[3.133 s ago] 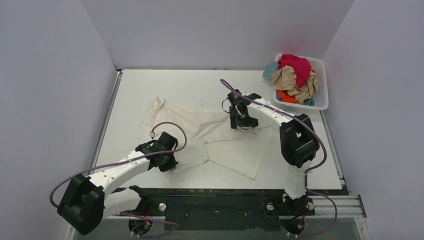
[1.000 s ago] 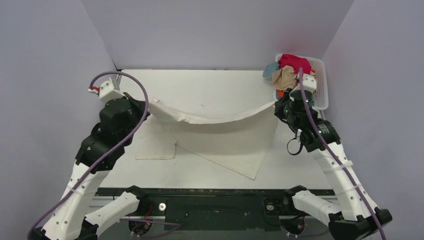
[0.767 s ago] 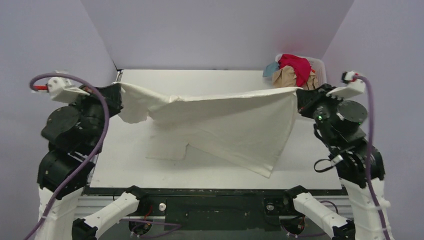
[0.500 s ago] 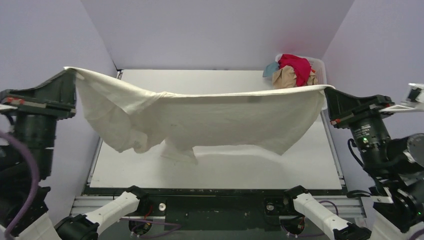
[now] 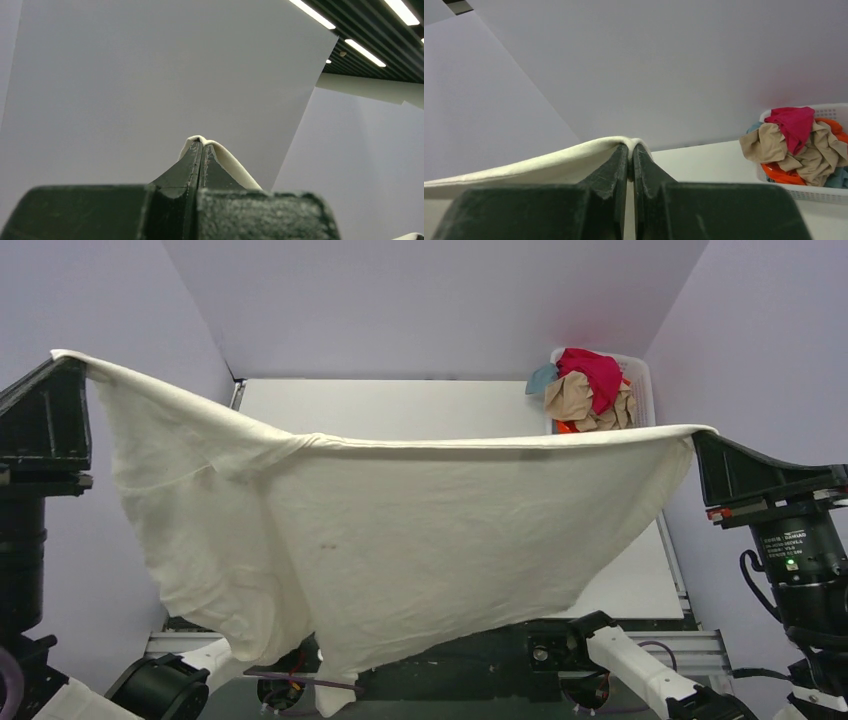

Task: Fold and stack the t-shirts
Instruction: Flatten out the tshirt

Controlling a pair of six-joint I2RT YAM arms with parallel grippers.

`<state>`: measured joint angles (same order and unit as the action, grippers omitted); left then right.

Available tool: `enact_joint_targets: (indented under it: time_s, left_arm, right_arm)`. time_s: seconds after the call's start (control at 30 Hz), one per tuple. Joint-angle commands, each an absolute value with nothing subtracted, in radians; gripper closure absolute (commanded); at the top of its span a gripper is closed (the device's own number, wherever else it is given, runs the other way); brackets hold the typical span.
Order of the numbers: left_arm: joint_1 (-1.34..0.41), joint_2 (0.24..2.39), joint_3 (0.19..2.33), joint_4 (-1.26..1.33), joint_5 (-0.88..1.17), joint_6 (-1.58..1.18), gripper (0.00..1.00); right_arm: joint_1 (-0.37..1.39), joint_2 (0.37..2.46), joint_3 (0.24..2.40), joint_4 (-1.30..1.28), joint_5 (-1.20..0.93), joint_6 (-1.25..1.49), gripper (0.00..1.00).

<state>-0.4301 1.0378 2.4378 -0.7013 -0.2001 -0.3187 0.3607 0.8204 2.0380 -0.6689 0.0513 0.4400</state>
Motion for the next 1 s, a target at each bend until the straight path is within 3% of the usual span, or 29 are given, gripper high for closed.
enact_joint_targets:
  time_s: [0.0,0.1,0.27,0.37,0.5,0.7,0.97]
  left_arm:
    - [-0.416,1.077,2.349,-0.63,-0.226,-0.254,1.0]
    - [-0.417,1.067,2.195,-0.574,-0.319,-0.212,1.0]
    - [-0.415,1.049,1.727,-0.386,-0.537,-0.184,1.0]
    - [-0.383,1.081,1.495,-0.273,-0.533,-0.204,1.0]
    - [-0.271,1.207,1.336,-0.194,-0.373,-0.268,1.0]
    - [-0.166,1.445,1.253,-0.003,-0.212,-0.285,1.0]
    - [-0.122,1.738,1.359,0.066,-0.133,-0.233,1.0]
  right_arm:
    - [0.36,0.846,1.977,-0.646,0.182,0.419,1.0]
    - [0.36,0.845,1.851,-0.617,0.236,0.416,1.0]
    - [0.359,0.882,1.564,-0.56,0.407,0.462,1.0]
    - [0.351,0.934,1.411,-0.465,0.513,0.492,1.0]
    - [0.312,1.064,1.278,-0.324,0.402,0.471,1.0]
    - [0.233,1.348,1.223,-0.179,0.262,0.498,1.0]
    - [0.192,1.677,1.406,-0.157,0.101,0.492,1.0]
